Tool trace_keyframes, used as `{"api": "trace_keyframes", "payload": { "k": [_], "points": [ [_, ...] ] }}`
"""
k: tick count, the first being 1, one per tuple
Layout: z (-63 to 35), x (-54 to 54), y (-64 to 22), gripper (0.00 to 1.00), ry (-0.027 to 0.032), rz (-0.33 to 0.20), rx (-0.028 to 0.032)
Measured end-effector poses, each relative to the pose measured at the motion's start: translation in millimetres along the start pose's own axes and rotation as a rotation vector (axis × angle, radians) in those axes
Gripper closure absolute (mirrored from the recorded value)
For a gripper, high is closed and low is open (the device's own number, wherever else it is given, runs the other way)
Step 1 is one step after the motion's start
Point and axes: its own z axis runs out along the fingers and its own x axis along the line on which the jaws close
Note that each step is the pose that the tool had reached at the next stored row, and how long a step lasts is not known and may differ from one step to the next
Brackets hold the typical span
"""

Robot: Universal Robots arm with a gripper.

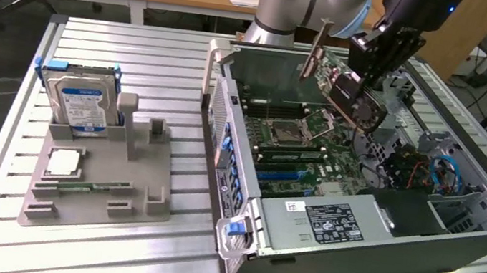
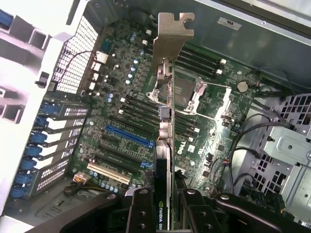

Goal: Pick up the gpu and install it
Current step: 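Insert the gpu into the slot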

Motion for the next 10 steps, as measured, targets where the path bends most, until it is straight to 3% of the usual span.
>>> {"api": "trace_keyframes", "payload": {
  "k": [10],
  "points": [
    [0.6, -0.2, 0.5, 0.74, 0.0029, -0.068, 0.0024]
  ]
}}
